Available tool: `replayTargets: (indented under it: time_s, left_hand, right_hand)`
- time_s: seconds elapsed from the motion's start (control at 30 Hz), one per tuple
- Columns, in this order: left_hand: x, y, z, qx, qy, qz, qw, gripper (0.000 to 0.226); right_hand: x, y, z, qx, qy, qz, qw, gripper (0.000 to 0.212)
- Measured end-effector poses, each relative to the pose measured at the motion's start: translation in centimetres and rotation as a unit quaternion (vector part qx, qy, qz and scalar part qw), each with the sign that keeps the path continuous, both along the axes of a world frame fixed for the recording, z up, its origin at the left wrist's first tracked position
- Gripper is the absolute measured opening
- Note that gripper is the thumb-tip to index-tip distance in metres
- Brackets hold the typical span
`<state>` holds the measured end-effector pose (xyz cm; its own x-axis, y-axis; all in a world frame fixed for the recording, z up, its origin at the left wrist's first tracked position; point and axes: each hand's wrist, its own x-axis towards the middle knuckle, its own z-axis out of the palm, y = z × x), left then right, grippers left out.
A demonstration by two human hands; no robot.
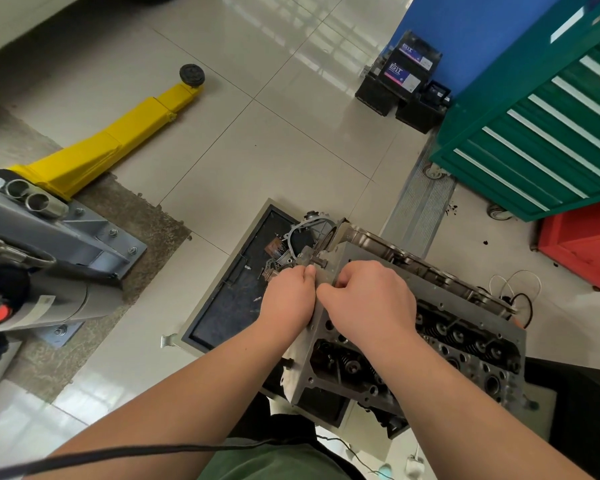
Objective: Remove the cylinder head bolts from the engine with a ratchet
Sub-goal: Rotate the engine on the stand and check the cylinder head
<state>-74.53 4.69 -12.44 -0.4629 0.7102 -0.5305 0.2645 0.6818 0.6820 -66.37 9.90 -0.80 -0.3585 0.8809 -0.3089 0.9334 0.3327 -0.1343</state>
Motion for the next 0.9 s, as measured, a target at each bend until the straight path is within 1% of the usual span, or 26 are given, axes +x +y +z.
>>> replayTargets:
  time_s: [0.13,0.33,0.5,0.73,0.83,0.9]
  left_hand:
    - [0.10,-0.26,-0.30,-0.009,0.007,0.001,1.000,0.050]
    - [0.17,-0.54,-0.16,0.000,-0.022,0.039,0.999,0.047]
    - [0.13,-0.36,-0.12,-0.009,-0.006,0.040,0.999,0.050]
    - [0.20,-0.39,-0.42,-0.002,-0.014,0.044,0.999,0.049]
    - [0.15,-0.48,-0.37,0.012,-0.034,0.053,0.998,0.043]
    - [0.15,-0.42,-0.14,0.060,-0.055,0.079,0.994,0.029]
  right_hand:
    - [-0.10,-0.27,-0.30,-0.011,-0.012,0.009,1.000,0.025]
    - [-0.29,-0.33,-0.28,-0.008,-0.016,0.013,1.000,0.026]
    - [-0.41,-0.43,-0.13,-0.014,-0.026,0.005,1.000,0.026]
    - [-0.40,-0.40,0.09,-0.031,-0.016,-0.006,0.999,0.023]
    - [-0.46,-0.23,0.18,-0.043,-0.011,-0.016,0.999,0.022]
    - [-0.52,-0.19,0.26,-0.050,-0.010,-0.017,0.999,0.022]
